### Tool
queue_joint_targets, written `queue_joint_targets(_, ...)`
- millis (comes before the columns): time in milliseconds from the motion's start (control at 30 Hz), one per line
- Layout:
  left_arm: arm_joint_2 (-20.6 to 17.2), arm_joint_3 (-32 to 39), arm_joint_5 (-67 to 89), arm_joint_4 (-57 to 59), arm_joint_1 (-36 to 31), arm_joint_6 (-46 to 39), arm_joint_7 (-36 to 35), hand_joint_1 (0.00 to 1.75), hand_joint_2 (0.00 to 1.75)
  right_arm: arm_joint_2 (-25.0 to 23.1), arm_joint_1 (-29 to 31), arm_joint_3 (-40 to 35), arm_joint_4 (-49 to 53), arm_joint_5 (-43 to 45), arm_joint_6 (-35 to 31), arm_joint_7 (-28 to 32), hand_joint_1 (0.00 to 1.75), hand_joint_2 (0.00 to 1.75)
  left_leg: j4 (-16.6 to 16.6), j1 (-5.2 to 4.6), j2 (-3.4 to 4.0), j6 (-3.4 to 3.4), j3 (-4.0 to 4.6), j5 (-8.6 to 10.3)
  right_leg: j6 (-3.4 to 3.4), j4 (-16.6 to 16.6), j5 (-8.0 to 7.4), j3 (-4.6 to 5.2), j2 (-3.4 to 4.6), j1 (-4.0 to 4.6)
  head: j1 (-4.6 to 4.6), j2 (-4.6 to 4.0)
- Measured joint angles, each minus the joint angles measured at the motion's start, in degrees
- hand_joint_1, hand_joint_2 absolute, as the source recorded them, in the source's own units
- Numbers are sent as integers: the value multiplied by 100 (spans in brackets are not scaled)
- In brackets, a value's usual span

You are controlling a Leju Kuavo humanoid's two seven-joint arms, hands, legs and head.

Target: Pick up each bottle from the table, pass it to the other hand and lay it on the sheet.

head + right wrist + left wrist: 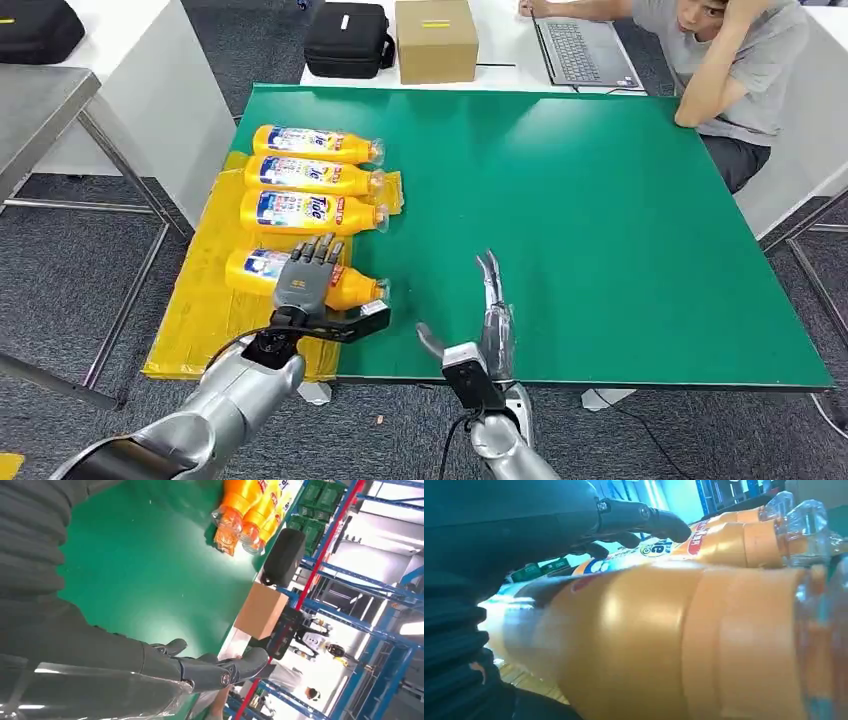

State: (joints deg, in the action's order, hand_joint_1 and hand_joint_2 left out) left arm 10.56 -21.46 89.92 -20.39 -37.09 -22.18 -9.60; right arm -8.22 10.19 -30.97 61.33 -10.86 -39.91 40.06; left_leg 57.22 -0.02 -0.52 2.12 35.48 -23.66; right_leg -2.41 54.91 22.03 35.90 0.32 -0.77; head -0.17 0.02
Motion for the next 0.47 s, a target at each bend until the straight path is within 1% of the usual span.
queue_joint_targets(167,33,-72,2,-20,-7,4,98,0,175,0,22,11,-35,-57,0,0,0,175,1,-2,-3,1,-1,0,0,0,0,-1,-2,-1,-2,0)
queue_joint_targets(467,170,-415,9,-245,94,-164,289,0,175,2,7,66,-42,-142,0,0,0,175,1,-3,-1,1,1,0,-1,-1,0,1,-1,-1,-2,0)
